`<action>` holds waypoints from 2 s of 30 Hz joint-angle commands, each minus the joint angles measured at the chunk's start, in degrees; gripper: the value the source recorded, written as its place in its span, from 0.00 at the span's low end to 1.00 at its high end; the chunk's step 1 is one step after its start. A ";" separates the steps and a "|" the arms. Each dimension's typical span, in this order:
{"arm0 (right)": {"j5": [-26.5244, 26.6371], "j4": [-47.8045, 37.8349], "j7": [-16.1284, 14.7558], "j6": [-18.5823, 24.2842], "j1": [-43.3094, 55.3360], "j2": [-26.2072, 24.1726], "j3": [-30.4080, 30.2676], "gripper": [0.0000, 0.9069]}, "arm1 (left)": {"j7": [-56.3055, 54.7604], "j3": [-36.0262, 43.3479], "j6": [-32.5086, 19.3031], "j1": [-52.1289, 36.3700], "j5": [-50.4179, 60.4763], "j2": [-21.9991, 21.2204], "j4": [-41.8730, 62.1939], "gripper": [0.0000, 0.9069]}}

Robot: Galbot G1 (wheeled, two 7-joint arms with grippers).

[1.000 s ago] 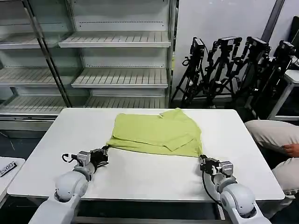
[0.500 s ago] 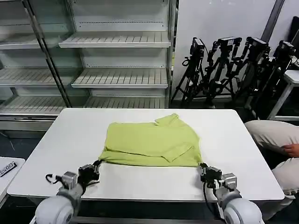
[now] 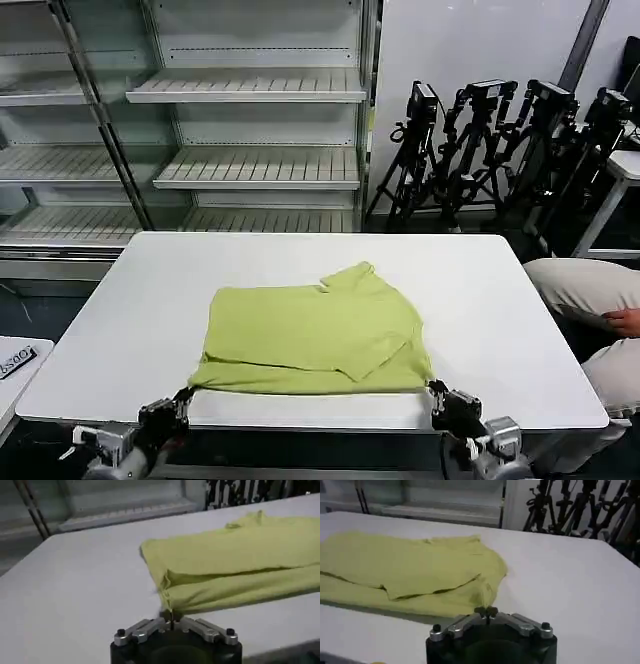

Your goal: Fold and organize the clothes.

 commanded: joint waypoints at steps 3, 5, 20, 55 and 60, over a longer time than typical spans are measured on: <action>-1.69 11.29 -0.62 0.61 -7.82 -1.29 2.66 1.00 | 1.02 -9.60 3.28 7.79 5.44 0.11 -8.40 1.00; -0.54 12.74 -0.47 -0.06 -6.13 -1.80 3.51 1.00 | 1.06 -12.11 3.28 6.75 3.96 0.69 -9.54 1.00; 4.64 -22.32 6.18 -4.20 42.01 2.48 -14.82 1.00 | -1.02 9.50 3.26 -32.67 -5.46 6.06 12.52 1.00; 2.64 -66.40 5.36 -4.02 68.46 18.25 -21.54 1.00 | 3.36 23.46 3.39 -56.63 -2.50 -0.42 45.41 1.00; 4.19 -66.26 6.66 -4.18 67.72 18.04 -21.36 0.39 | 3.46 23.71 3.39 -56.62 -2.12 -0.96 45.61 1.00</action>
